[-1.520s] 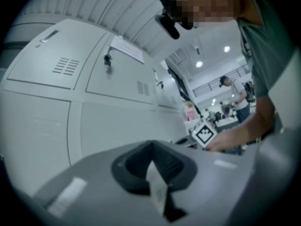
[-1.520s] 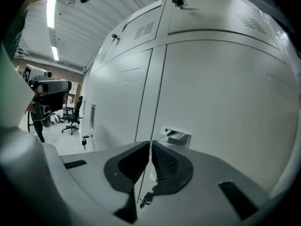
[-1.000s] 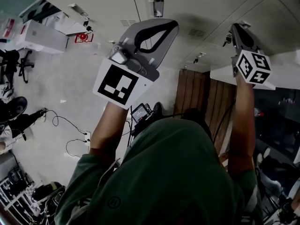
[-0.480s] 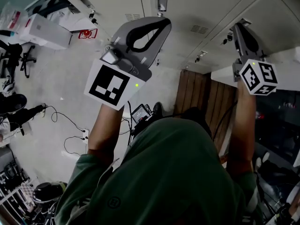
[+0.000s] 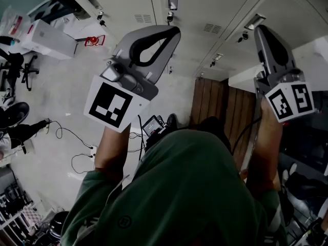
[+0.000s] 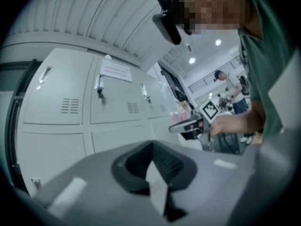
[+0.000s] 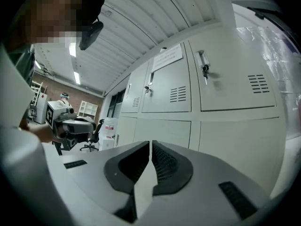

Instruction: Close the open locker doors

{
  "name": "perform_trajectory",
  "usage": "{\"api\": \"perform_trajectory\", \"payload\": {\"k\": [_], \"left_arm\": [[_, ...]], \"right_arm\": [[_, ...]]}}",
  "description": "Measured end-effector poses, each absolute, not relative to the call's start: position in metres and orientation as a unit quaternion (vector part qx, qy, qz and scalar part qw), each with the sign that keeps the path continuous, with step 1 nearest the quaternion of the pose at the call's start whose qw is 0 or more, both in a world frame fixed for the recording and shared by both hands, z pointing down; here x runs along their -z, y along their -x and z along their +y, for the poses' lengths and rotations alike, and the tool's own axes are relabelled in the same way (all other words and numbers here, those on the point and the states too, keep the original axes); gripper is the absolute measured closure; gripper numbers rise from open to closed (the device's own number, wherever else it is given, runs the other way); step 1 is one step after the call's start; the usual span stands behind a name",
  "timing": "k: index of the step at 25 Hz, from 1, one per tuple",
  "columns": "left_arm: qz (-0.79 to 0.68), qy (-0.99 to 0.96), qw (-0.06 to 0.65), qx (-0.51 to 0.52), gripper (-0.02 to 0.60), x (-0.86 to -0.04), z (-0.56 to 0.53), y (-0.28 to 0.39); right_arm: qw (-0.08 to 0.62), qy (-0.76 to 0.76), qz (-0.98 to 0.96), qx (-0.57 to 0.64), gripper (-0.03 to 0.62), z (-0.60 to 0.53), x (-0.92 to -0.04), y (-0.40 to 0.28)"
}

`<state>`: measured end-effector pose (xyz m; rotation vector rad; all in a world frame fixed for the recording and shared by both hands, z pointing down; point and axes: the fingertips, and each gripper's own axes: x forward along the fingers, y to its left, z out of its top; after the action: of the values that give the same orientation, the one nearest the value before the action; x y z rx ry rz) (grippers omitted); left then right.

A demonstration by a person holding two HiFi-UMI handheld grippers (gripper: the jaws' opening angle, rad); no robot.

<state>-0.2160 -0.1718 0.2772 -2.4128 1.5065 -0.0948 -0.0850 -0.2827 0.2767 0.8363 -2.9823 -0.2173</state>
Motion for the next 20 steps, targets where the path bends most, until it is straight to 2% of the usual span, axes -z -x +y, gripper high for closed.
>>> {"api": "perform_trajectory", "payload": {"k": [20], "left_arm": [[0.495,0.855,0.154,0.027,0.581,-0.282,-0.101,0.185]], "right_arm": [[-0.006,-0.204,-0.977,0.064,0.588,-0.158,-0.268,0.068]]}}
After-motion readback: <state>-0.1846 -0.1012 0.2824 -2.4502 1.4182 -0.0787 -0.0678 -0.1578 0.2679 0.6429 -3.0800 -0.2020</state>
